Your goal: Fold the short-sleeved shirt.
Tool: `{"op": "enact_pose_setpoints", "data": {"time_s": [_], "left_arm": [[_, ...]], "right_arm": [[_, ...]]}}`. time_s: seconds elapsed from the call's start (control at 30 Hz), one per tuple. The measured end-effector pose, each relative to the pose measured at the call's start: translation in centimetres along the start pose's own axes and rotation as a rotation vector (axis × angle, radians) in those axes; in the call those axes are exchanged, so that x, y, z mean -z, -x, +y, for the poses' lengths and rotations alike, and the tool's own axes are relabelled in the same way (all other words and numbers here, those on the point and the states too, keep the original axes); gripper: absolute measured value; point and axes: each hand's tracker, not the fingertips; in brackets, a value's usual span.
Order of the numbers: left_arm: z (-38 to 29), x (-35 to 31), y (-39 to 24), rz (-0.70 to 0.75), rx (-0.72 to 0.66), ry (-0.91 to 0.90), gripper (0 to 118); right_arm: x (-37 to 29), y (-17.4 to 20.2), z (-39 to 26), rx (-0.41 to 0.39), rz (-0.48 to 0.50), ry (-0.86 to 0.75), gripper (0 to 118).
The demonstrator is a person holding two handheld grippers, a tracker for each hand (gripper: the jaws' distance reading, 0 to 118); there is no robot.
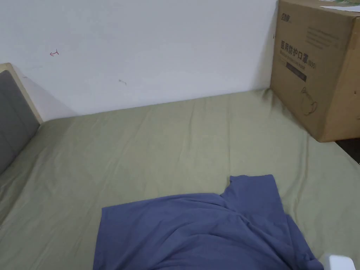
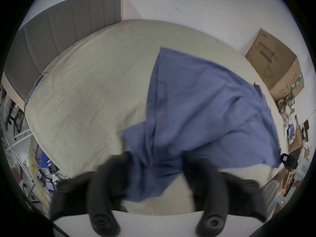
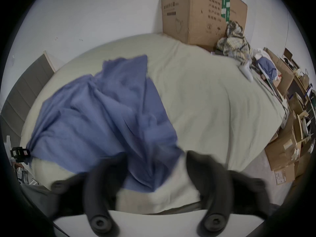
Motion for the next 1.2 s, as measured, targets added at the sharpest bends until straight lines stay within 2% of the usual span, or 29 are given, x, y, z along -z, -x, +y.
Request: {"op": "enact_pose_setpoints", "data": {"time_s": [0.03, 0.07, 0.13, 0.4, 0.53, 0.6, 0.63, 0.67, 0.7, 0.73, 0.8, 0.87, 1.03, 1.2], "left_arm": [[0.5, -0.6, -0.4, -0.026, -0.017, -0.031, 105], [1.3, -1.8, -1.1, -0.06, -0.01, -0.077, 112], [2.7, -3.9, -2.5, -0.104, 0.02, -0.182, 112], [8.2, -13.6, -8.1, -0.168, 0.132, -0.659, 112], [9.3, -16.6, -10.2, -0.174, 0.157, -0.772, 110], [9.2, -17.2, -10.9, -0.16, 0.17, -0.842, 100], [9.0, -17.5, -11.2, -0.148, 0.186, -0.876, 85], [8.7, -17.6, -11.5, -0.136, 0.197, -0.909, 54], [8.6, -17.7, -11.8, -0.122, 0.202, -0.909, 23], [8.5, -17.6, -12.0, -0.117, 0.203, -0.912, 0], [8.3, -17.2, -12.4, -0.122, 0.196, -0.919, 0], [8.9, -16.6, -12.1, -0.176, 0.195, -0.868, 0], [10.3, -14.6, -11.5, -0.135, 0.205, -0.798, 0], [14.5, -9.6, -9.7, -0.151, 0.182, -0.595, 0]], "right_arm": [[-0.7, 0.1, 0.8, -0.004, -0.001, -0.036, 105], [-1.9, 0.4, 2.0, -0.007, 0.007, -0.091, 105], [-4.1, 0.9, 4.2, -0.027, 0.033, -0.195, 105], [-14.3, 4.1, 11.1, -0.069, 0.031, -0.623, 104], [-17.2, 5.3, 12.1, -0.081, 0.02, -0.746, 95], [-18.0, 5.9, 12.2, -0.093, 0.004, -0.786, 67], [-18.3, 6.1, 12.2, -0.097, 0.001, -0.797, 41], [-18.4, 6.2, 12.3, -0.108, 0.003, -0.812, 2], [-18.5, 6.4, 12.2, -0.118, 0.003, -0.819, 0], [-18.6, 6.6, 12.2, -0.128, -0.013, -0.831, 0], [-18.3, 6.7, 12.3, -0.126, -0.037, -0.85, 0], [-18.1, 6.6, 12.6, -0.118, -0.009, -0.834, 0], [-16.9, 6.7, 13.2, -0.121, -0.016, -0.818, 0], [-14.6, 6.8, 14.6, -0.123, -0.013, -0.796, 0]]}}
